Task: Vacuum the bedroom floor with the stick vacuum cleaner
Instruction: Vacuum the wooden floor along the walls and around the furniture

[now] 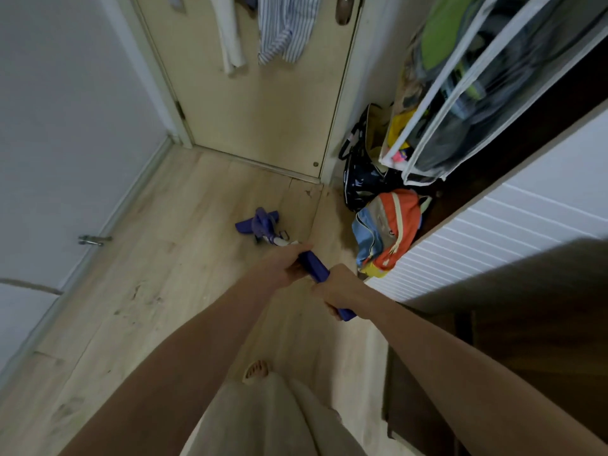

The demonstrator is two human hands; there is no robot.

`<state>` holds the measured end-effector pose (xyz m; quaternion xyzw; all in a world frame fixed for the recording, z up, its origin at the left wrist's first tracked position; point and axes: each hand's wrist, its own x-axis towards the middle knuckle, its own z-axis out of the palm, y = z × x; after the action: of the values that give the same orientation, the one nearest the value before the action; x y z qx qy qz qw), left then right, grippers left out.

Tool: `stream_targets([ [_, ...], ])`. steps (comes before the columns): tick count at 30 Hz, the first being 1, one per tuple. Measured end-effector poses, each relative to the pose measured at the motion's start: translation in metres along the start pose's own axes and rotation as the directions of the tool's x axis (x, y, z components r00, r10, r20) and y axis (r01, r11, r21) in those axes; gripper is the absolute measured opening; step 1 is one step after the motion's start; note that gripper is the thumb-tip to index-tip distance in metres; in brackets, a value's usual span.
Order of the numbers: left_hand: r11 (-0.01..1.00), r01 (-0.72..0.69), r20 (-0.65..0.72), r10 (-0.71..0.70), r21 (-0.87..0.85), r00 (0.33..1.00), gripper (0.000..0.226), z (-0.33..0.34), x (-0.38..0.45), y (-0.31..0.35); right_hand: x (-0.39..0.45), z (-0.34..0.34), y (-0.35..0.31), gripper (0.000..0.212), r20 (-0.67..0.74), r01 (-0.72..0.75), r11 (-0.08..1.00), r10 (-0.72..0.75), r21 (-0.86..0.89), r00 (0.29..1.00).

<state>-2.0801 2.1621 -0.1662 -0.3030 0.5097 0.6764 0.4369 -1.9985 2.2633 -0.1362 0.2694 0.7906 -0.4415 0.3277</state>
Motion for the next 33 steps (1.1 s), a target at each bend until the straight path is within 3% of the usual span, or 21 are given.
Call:
stream_targets([
  [3, 0.999, -0.025, -0.045, 0.024, -0.038, 0.999, 0.030, 0.019, -0.021, -0.025, -0.025, -0.018, 0.019, 0.011, 0.046, -0.001, 0.998, 0.004, -0.065, 0.999],
  [8, 0.988, -0.033, -0.055, 0.025, -0.148, 0.998, 0.022, 0.047, -0.062, -0.059, -0.064, -0.042, 0.040, 0.006, 0.105, 0.034, 0.983, -0.015, -0.181, 0.994],
  [12, 0.988, -0.039, -0.055, 0.030, -0.152, 0.998, 0.035, 0.047, -0.076, -0.070, -0.080, -0.043, 0.046, 0.010, 0.114, 0.056, 0.981, -0.036, -0.185, 0.993],
  [15, 0.986, -0.034, -0.049, 0.026, -0.162, 0.998, 0.019, 0.044, -0.081, -0.078, -0.082, -0.033, 0.055, 0.007, 0.125, 0.056, 0.985, -0.036, -0.163, 0.991],
  [18, 0.988, -0.031, -0.058, 0.023, -0.152, 0.998, 0.014, 0.044, -0.079, -0.080, -0.072, -0.027, 0.063, 0.020, 0.109, 0.038, 0.986, -0.021, -0.162, 0.994],
  [22, 0.987, -0.065, -0.089, 0.052, -0.146, 0.995, 0.034, 0.047, -0.062, -0.060, -0.046, -0.037, 0.052, 0.026, 0.107, 0.038, 0.978, -0.016, -0.205, 0.994],
  [30, 0.991, -0.071, -0.038, 0.067, -0.112, 0.997, 0.044, 0.035, -0.013, 0.028, 0.023, -0.073, -0.027, 0.020, 0.126, 0.074, 0.930, -0.030, -0.359, 0.992],
  [33, 0.991, -0.093, -0.047, 0.089, -0.097, 0.995, 0.043, 0.019, 0.002, 0.064, 0.046, -0.071, -0.061, 0.017, 0.129, 0.083, 0.941, -0.042, -0.329, 0.991],
])
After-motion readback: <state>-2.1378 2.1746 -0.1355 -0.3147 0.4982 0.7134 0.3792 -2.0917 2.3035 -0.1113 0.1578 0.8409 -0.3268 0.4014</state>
